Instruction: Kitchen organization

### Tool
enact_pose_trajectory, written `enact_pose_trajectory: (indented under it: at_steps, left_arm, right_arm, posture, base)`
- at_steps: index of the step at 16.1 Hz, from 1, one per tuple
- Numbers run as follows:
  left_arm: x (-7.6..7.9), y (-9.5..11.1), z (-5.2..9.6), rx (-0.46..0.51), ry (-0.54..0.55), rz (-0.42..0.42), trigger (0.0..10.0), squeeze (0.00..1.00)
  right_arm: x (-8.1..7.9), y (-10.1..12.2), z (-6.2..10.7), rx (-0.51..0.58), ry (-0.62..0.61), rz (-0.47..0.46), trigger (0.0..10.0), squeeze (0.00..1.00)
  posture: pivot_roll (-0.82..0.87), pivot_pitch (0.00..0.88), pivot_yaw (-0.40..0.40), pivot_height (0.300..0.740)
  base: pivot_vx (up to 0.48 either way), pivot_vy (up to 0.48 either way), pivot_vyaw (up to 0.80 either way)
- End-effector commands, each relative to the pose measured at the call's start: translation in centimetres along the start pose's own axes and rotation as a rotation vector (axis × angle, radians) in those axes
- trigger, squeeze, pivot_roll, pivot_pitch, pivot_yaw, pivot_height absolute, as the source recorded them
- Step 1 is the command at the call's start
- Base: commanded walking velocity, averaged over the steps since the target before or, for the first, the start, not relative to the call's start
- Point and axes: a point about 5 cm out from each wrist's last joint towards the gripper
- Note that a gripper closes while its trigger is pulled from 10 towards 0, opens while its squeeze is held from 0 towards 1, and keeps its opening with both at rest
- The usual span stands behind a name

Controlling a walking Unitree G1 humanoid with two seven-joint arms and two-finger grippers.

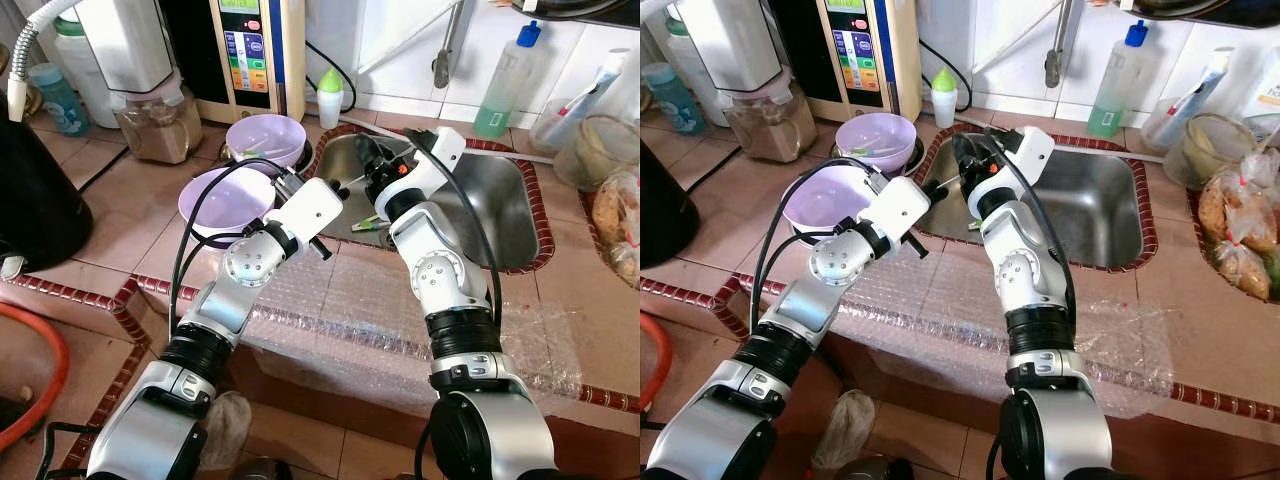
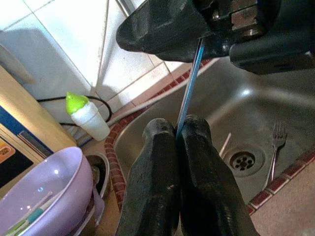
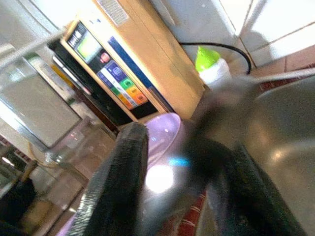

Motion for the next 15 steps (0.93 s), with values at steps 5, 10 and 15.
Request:
enact_pose_trajectory:
  at_steps: [5,10,15]
  left_arm:
    - [-2.0,-0.3,0.0,-0.02,0.099,-0.091,1.8,0.0]
    - [-0.9,-0.3,-0.2,-0.025,0.081,-0.082,4.5,0.0]
    - [-0.1,-0.5,-0.2,-0.034,0.058,-0.06,8.5,0.0]
  right_arm:
    - [2.1,0.6,0.1,-0.003,-0.156,0.03,0.0,0.0]
    - [2.0,0.7,0.0,0.022,-0.174,0.037,0.0,0.0]
    - [2.6,1.4,0.0,0.056,-0.21,0.03,0.0,0.0]
  posture:
    - [-0.03,0.0,0.024,0.74]
    - [-0.03,0.0,0.033,0.74]
    - [-0.03,0.0,0.035,0.74]
  base:
    - [0.0,0.0,0.0]
    - [0.0,0.0,0.0]
    - [0.0,0.0,0.0]
Point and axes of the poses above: a point about 5 cm out from each wrist's last joint towards the gripper, its own z axis pointing back from the gripper into the wrist, its own y axis along the axis of the wrist's last joint, x = y × z, and after that the axes turned 15 degrees about -z, right-handed
